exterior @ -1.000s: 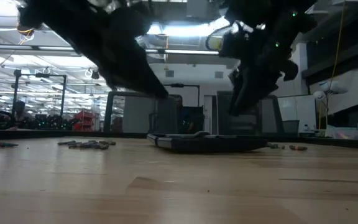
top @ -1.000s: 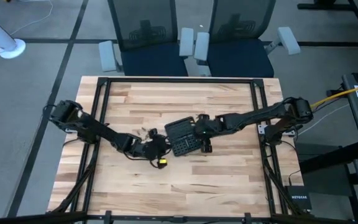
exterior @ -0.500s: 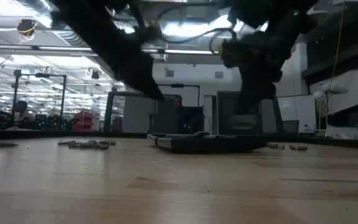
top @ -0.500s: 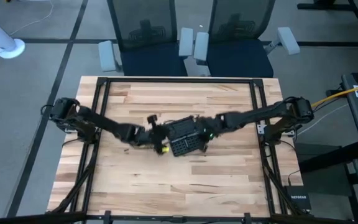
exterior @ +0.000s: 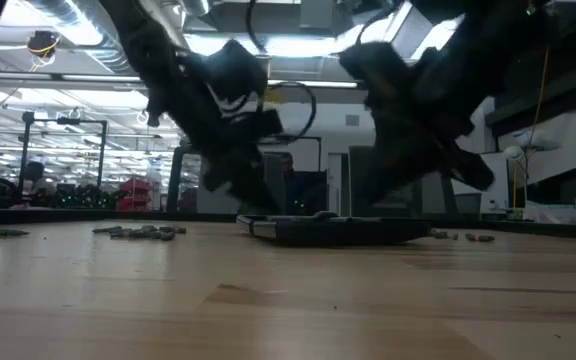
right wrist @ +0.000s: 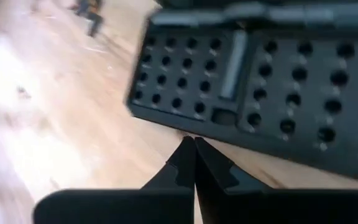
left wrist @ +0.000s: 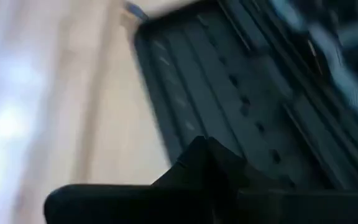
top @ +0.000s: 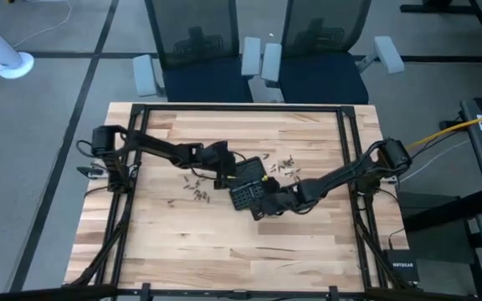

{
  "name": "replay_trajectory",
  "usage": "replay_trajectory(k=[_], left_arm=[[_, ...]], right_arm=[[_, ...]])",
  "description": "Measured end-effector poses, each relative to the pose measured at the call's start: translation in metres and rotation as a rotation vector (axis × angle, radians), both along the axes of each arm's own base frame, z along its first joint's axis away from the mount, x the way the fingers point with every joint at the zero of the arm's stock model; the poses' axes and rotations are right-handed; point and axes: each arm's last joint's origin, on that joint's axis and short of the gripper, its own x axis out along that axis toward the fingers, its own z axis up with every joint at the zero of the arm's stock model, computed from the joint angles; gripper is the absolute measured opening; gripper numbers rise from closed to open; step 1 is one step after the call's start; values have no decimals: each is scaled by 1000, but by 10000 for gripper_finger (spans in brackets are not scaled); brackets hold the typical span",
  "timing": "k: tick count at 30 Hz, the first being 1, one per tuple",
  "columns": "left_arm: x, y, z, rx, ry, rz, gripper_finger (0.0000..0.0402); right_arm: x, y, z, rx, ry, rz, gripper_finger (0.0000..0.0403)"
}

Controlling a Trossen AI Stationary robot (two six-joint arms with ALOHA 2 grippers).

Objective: Prefit tool cases
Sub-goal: Remove the gray t handle ratchet wrench from the black prefit tool case

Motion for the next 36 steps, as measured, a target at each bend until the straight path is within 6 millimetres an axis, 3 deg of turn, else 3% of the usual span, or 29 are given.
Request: replay_trajectory(k=[6,11,23,29,36], left_arm=[[1,-17,-12,0,71,-72,0],[-5,-36,-11,-117,126,11,0],[-16,-101,2,-307,132,43,0],[-23,-104,13,-298,128,83,0],[-19,-102,34,-161,-6,13,0]], right_arm=[[2,2,-19,25,42,-61,0],[-4,-8,-25,-13,149,-76,0],[-9,-19,-18,-62,242,156,0],[-17,-26,-9,-83,299,274,0],[-28,-37,24,-165,251,302,0]])
